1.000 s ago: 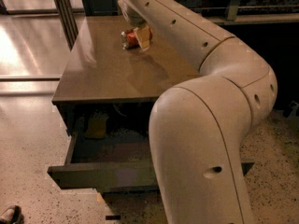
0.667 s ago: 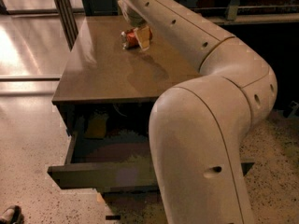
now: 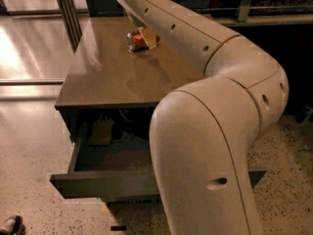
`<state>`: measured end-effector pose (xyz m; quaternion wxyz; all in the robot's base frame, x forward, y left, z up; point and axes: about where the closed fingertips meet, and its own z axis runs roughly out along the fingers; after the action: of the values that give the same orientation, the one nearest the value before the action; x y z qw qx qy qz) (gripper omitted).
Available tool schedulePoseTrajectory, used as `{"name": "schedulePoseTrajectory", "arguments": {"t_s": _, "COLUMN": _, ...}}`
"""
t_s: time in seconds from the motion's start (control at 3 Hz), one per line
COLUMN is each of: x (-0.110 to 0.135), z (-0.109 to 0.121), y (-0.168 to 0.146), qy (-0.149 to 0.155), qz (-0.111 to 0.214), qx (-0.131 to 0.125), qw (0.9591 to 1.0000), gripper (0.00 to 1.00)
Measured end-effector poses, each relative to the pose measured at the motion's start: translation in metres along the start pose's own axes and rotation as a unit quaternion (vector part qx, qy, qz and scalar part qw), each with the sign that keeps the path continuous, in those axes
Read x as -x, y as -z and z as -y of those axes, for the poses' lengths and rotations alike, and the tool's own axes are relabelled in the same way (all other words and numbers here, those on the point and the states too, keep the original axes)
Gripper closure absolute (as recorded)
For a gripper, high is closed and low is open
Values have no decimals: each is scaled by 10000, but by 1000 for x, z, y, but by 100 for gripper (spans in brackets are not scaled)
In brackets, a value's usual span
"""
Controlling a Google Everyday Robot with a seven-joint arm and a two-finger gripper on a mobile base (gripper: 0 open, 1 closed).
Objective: Close top drawer
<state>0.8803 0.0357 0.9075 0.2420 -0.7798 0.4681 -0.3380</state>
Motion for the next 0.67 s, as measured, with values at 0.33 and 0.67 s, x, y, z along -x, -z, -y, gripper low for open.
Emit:
{"name": "schedulePoseTrajectory", "arguments": {"t_s": 0.33, "x": -2, "z": 12, "y": 2, "qy": 276, "qz": -557, "qx": -185, "qw": 9979, "gripper": 0}}
{"name": "schedulePoseTrajectory", "arguments": {"t_s": 0.67, "x": -10, "z": 14, "y": 5, "qy": 977, "qz": -1263, "qx": -131, "qw": 9871, "gripper": 0}}
